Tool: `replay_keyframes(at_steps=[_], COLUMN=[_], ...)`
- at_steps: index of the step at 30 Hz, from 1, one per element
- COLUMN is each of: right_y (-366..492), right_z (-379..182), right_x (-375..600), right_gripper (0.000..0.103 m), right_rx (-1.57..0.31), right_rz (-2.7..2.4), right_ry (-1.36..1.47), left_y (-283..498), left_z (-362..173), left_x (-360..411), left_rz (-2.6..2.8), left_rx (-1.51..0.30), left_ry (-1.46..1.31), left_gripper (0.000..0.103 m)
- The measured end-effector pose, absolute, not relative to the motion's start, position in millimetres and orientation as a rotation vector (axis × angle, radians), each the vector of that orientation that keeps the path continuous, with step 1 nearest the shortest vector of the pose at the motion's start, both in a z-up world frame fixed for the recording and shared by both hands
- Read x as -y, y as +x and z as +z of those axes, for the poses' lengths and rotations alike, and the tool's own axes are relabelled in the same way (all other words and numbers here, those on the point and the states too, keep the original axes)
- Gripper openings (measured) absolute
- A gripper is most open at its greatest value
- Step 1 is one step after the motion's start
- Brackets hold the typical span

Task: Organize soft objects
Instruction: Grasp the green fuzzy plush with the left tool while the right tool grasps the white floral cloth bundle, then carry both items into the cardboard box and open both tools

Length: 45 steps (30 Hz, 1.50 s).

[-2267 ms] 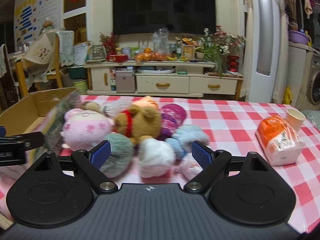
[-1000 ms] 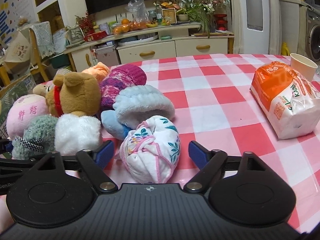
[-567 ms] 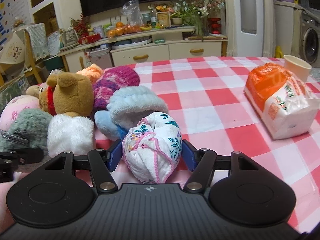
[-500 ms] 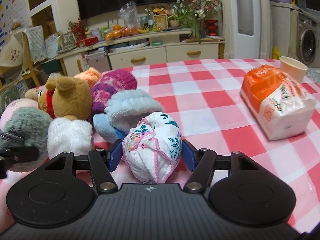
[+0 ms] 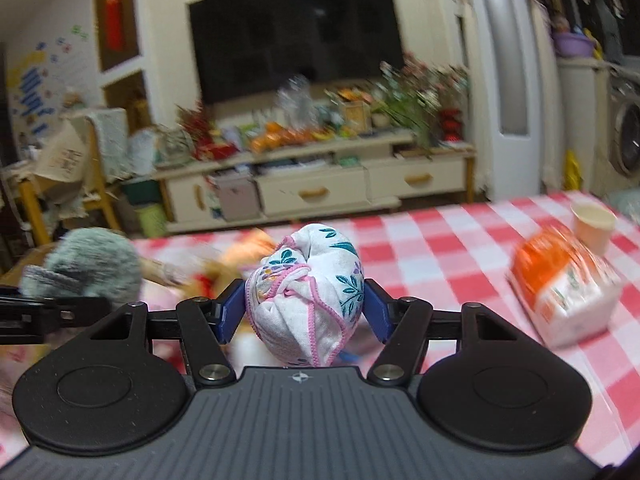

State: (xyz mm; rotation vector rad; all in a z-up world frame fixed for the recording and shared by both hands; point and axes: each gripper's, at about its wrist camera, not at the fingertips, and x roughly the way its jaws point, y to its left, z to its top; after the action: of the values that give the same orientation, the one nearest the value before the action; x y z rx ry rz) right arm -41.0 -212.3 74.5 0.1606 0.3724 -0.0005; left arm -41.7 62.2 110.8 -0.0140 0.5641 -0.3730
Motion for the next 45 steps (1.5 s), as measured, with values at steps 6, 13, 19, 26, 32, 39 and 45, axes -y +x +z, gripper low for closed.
replay_keyframes(at_steps=[6, 13, 19, 26, 32, 39, 45], right_y=[-36, -17, 3, 16, 19, 4, -11], right_z=[102, 113, 110, 108, 101, 105, 115], right_x=[166, 110, 66, 30, 19, 42, 79], right_gripper=[0.078, 0.078, 0.078, 0.078, 0.084, 0.101, 0.103], right_rx=[-0.328, -0.349, -0.379, -0.412, -0.460, -0.446, -0.402], right_rz=[0.140, 0.327, 0.449, 0.536, 0.582, 0.542, 0.420], right_ry=[0.137, 0.115, 0.055, 0.007, -0.021, 0.028, 0.086], left_y=[-38, -28, -22, -16, -18, -28, -34], left_z=[118, 114, 106, 99, 91, 99, 102], left_x=[-103, -161, -198, -218, -228, -221, -199], left_rz=[-0.287, -0.124, 0.001, 0.074, 0.116, 0.097, 0.031], left_rx=[-0.531, -0.525, -0.554, -0.591, -0.624, -0.568, -0.476], left_ry=[-0.079, -0.167, -0.227, -0.266, -0.261, -0.248, -0.193], left_gripper=[0.046, 0.046, 0.046, 0.046, 0.048, 0.064, 0.085])
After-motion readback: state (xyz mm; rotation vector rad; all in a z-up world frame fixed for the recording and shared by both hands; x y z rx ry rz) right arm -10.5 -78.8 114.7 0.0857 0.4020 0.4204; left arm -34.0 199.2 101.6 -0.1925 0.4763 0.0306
